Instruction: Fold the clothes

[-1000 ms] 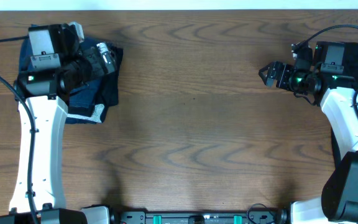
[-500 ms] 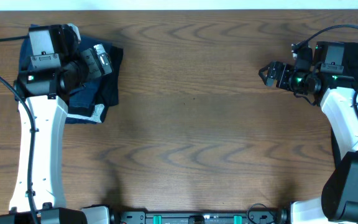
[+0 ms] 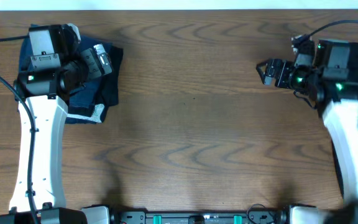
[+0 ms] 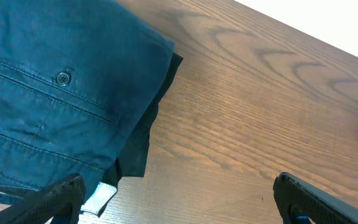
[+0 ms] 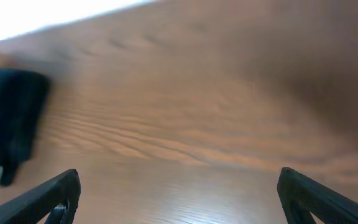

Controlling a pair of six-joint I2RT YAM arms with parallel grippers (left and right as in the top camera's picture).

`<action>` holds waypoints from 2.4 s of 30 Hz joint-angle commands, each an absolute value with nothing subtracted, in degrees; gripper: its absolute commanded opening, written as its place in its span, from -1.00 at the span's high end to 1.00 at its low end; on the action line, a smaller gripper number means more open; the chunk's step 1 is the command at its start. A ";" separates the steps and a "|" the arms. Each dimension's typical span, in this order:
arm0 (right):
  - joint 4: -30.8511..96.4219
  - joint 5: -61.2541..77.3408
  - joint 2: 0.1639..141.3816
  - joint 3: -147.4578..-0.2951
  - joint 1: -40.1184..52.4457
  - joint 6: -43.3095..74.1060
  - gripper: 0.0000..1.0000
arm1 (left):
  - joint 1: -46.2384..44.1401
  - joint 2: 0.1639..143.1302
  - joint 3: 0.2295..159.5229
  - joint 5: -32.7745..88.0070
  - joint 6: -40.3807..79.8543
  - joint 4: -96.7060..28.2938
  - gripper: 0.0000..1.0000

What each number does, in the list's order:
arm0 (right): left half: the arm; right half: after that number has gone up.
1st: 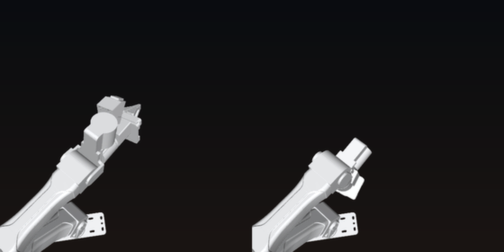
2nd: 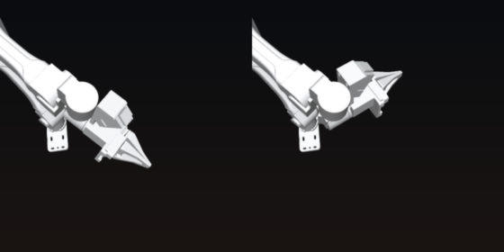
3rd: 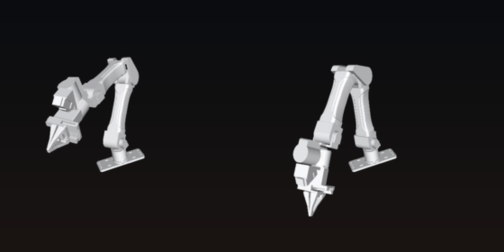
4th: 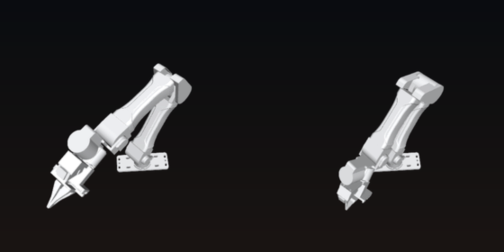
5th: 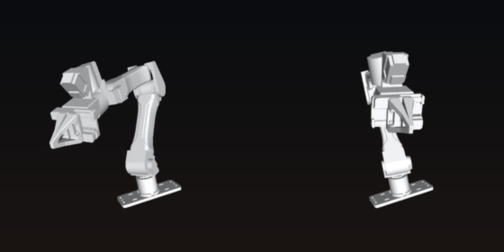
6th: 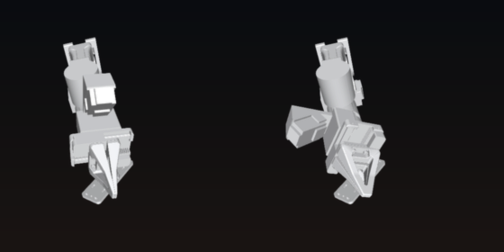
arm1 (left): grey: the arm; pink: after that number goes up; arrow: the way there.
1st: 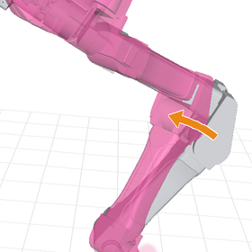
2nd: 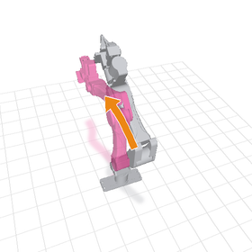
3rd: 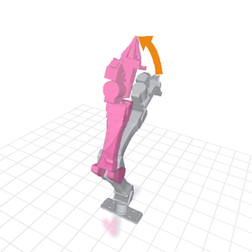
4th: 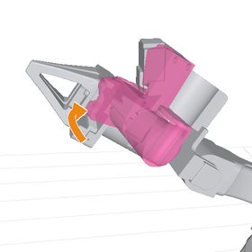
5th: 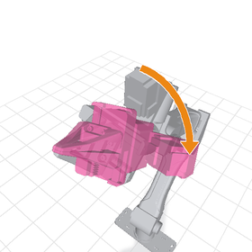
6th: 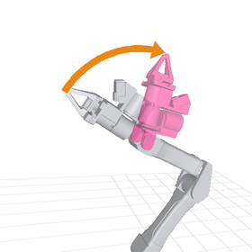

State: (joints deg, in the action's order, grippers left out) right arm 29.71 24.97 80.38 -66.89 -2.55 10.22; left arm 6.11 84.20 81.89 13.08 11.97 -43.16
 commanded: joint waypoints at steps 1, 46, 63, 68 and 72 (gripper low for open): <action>29.65 25.45 68.97 -67.26 1.32 10.22 -0.99 | 6.04 84.64 81.97 12.38 11.38 -43.29 -0.96; -10.83 5.39 0.34 -7.07 5.91 6.76 -0.99 | 6.04 84.64 81.97 12.38 11.38 -43.29 -0.96; -8.05 -3.70 0.32 -0.32 5.91 5.34 -0.98 | 6.02 84.64 81.97 12.38 11.38 -43.29 -0.96; -2.96 -5.98 0.32 -0.32 5.91 5.02 -0.98 | 6.04 84.64 81.97 12.36 11.38 -43.29 -0.96; 0.84 -7.44 0.32 -0.32 5.91 4.99 -0.99 | 6.04 84.64 81.97 12.38 11.38 -43.29 -0.96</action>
